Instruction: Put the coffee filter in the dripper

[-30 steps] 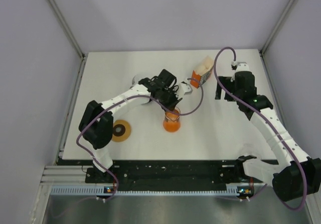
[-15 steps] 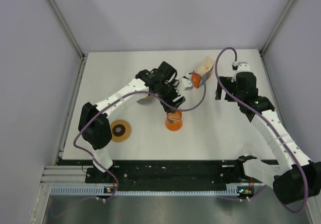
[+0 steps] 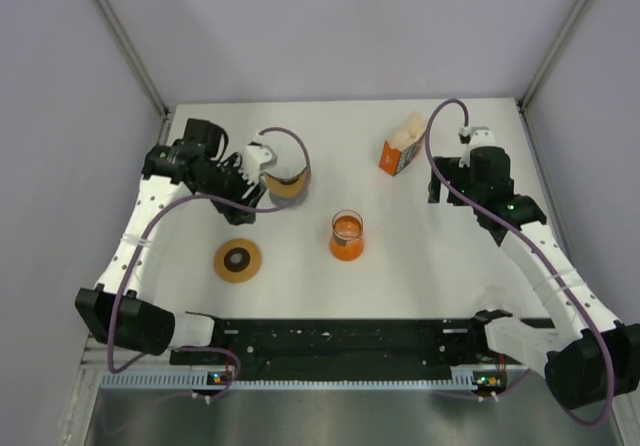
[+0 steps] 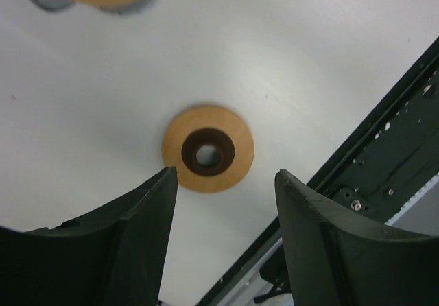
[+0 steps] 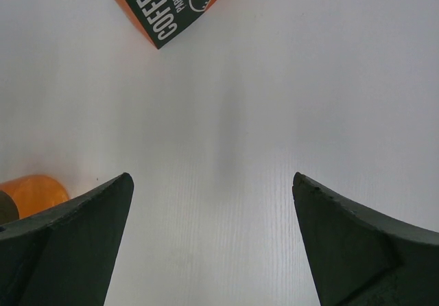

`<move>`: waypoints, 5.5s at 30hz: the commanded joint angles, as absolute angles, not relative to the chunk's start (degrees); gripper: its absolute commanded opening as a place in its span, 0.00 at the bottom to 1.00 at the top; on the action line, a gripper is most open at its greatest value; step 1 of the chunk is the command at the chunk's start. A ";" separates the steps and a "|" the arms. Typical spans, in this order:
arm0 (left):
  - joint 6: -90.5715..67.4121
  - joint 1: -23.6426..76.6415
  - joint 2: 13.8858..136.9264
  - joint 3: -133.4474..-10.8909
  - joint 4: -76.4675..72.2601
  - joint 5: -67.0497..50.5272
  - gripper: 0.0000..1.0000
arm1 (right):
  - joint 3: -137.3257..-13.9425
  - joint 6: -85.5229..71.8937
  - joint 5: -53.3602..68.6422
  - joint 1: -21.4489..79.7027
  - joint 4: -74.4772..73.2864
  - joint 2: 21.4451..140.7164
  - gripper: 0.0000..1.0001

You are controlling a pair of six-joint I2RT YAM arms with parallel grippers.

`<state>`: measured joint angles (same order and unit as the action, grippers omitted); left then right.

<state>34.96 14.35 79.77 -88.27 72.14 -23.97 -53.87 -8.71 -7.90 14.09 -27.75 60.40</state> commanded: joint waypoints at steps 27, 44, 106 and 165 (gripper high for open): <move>31.99 -2.20 82.09 -48.78 41.13 -13.44 0.50 | -51.24 -5.01 -6.24 13.89 -22.68 57.04 0.99; 27.51 2.11 90.96 -46.49 33.57 -3.69 0.00 | -51.86 -4.83 -6.07 13.97 -23.29 56.52 0.99; 10.20 -0.35 69.26 -94.22 66.27 -72.33 0.00 | -82.88 5.72 32.52 52.73 22.06 86.83 0.73; 5.54 -0.62 70.22 -92.46 59.77 -20.92 0.75 | -105.56 5.36 11.78 40.25 -67.41 108.81 0.23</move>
